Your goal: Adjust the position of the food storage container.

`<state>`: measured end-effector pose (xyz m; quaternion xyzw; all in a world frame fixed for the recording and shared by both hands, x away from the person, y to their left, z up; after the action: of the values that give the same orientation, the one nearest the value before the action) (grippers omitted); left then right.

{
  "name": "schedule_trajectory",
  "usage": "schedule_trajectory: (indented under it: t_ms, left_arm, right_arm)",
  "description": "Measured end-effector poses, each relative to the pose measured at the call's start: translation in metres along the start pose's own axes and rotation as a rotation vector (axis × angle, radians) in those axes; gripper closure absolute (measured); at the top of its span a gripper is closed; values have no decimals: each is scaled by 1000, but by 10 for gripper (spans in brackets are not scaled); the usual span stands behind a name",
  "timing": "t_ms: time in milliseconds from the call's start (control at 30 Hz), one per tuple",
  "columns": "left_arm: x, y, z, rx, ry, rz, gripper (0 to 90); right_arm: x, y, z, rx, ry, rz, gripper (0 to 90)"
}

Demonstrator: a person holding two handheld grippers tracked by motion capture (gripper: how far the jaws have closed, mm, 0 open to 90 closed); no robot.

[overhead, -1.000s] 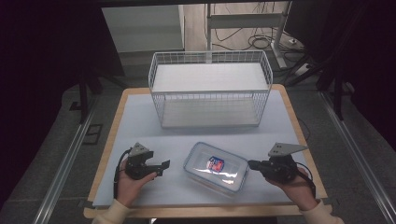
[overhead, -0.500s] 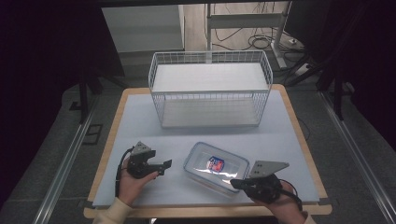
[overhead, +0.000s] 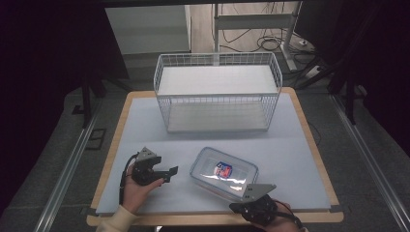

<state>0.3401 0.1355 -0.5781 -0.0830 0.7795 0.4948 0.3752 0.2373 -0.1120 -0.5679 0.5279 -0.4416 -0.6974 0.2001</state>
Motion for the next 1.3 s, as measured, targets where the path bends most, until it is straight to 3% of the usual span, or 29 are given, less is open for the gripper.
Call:
schedule_trajectory:
  t_ms: [167,533,1300]
  left_arm:
    - [1,-1,1,0,2,5,172]
    - [1,-1,1,3,2,9,173]
    - [2,-2,1,4,2,10,174]
  right_arm:
    - [5,-3,-8,56,1,9,900]
    - [10,0,-13,84,4,9,900]
    - [21,21,-67,190,-108,-37,900]
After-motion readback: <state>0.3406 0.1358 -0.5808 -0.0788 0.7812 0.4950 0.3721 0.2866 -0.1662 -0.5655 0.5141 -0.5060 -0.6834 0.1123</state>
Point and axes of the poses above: each handheld gripper's, and its own axes: y roughly backward along the jaws, x roughly out of its underside, z roughly to its left, the point moved 10 cm from there along -y, roughly forward along the jaws, and after that the axes turned 8 degrees about z, right-handed, at the moved point
